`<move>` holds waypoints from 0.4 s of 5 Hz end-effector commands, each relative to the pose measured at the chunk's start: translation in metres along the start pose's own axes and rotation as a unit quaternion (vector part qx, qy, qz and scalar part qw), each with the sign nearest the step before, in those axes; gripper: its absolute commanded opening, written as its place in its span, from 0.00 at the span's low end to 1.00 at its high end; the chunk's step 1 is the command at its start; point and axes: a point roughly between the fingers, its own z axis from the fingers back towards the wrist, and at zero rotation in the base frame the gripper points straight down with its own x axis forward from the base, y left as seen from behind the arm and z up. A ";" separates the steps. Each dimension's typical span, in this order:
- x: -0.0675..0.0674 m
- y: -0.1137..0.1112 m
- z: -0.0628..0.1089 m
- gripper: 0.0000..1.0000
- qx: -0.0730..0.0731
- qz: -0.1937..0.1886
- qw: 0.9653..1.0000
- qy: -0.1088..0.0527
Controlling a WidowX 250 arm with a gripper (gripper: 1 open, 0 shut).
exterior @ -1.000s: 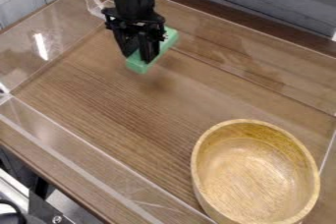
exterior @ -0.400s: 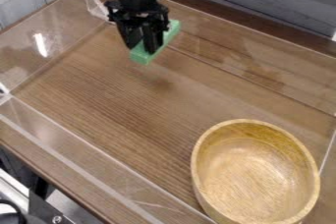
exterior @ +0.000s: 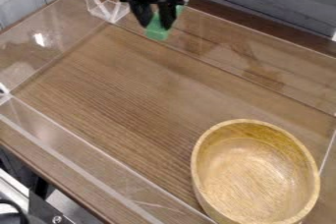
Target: Put the green block in the brown bowl
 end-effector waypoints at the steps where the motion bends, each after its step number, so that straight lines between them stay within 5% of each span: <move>1: 0.024 -0.010 0.012 0.00 0.003 0.027 0.998 -0.051; 2: 0.025 -0.013 0.009 0.00 0.003 0.057 0.996 -0.064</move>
